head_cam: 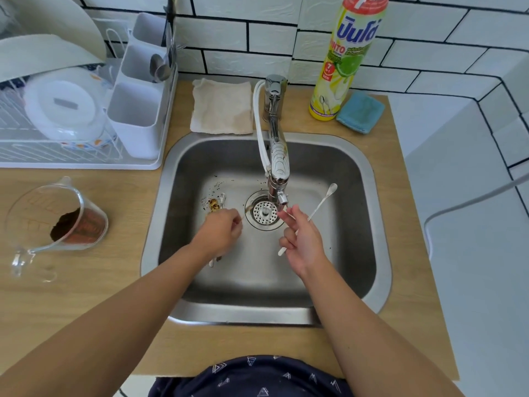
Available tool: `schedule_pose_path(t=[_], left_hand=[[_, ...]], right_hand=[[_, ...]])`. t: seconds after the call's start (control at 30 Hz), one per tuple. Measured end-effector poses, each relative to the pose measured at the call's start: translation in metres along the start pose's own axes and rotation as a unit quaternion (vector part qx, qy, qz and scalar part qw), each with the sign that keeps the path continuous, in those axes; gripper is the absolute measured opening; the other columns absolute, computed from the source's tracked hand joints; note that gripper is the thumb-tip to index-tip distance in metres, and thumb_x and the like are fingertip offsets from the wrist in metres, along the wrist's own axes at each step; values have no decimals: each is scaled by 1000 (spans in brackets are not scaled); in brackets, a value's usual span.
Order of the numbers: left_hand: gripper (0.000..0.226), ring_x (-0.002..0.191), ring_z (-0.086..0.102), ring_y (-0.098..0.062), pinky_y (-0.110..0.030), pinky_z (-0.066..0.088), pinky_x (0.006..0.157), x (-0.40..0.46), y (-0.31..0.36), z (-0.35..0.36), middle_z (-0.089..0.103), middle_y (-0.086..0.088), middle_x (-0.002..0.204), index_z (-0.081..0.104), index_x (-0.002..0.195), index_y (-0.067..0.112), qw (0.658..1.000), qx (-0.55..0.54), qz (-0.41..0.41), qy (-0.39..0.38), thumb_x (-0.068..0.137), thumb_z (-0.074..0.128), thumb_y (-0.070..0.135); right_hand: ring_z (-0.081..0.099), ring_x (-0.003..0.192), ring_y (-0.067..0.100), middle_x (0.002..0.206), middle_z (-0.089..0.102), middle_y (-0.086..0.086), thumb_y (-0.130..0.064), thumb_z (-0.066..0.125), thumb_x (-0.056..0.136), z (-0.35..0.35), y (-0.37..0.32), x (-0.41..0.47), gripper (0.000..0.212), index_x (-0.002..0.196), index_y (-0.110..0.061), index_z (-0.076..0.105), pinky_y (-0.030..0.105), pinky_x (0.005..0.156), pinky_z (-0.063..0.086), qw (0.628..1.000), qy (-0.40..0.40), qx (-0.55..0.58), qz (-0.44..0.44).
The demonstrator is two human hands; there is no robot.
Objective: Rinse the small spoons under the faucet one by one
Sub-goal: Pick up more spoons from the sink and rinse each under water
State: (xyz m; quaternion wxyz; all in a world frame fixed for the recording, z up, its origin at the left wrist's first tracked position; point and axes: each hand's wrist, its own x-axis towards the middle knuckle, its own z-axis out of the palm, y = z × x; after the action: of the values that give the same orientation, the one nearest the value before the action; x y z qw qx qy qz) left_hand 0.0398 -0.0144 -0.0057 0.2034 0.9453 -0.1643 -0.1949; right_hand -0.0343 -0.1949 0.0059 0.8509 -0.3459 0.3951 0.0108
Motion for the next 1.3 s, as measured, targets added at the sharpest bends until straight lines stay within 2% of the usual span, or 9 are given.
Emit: schedule_pose_path(t=[0.13,0.33,0.43,0.57,0.67,0.73,0.97,1.17,1.3], left_hand=[[18,98,59,-29,-39,50,84,-3,3,6,61,-10,108,62,110,9,998,51,12,-18,102,51,20],[18,91,61,-26,-43,56,82,-11,-16,7,58,-5,112,57,113,17,989,136,-32,-44,104,45,27],[17,93,59,-24,-40,53,85,-10,-10,6,60,-7,111,60,111,16,997,64,-37,-38,103,49,26],[15,80,68,-21,-31,53,73,-13,8,5,65,-6,99,63,103,17,995,-83,-26,-52,102,52,27],[13,55,68,-13,-26,54,56,-22,22,5,69,-2,82,61,95,20,964,-246,-61,-82,102,53,28],[11,49,64,-16,-28,51,51,-28,29,6,72,-2,74,59,94,20,945,-305,-64,-100,101,54,28],[14,41,59,-21,-19,41,43,-37,36,3,73,-4,70,57,93,21,930,-347,-34,-116,102,53,31],[18,38,53,-20,-21,43,44,-38,34,-2,67,-1,66,55,98,15,921,-367,-38,-126,104,51,31],[19,37,48,-19,-25,47,45,-40,35,-1,65,-1,66,56,97,16,914,-381,-32,-136,104,49,32]], right_hand=[[24,34,3,94,77,9,-23,62,103,2,4,1,11,101,-12,62,17,35,22,999,24,-46,-8],[23,35,4,97,77,10,-23,62,103,-6,0,1,10,100,-13,62,18,36,22,998,13,-56,-2],[24,35,4,98,77,10,-21,62,102,-5,1,3,9,101,-12,63,18,36,22,998,19,-62,-2],[26,36,4,94,76,5,-18,69,98,3,7,4,8,104,-13,65,18,37,24,996,22,-90,-9],[29,38,4,69,66,-8,-16,77,91,8,12,4,17,106,-18,69,19,38,28,990,13,-137,-15],[37,42,3,70,65,-9,-17,80,88,12,14,3,26,112,-20,70,20,42,31,984,2,-179,-24],[47,47,0,81,78,-8,-25,71,97,13,12,9,16,101,-10,74,19,44,36,963,5,-260,-73],[51,47,-4,69,70,-16,-17,76,93,8,13,5,28,120,-11,68,16,44,35,960,-55,-265,-67],[47,42,-3,88,80,-7,-28,64,101,10,7,7,20,106,-10,71,18,44,35,955,-26,-286,-74]])
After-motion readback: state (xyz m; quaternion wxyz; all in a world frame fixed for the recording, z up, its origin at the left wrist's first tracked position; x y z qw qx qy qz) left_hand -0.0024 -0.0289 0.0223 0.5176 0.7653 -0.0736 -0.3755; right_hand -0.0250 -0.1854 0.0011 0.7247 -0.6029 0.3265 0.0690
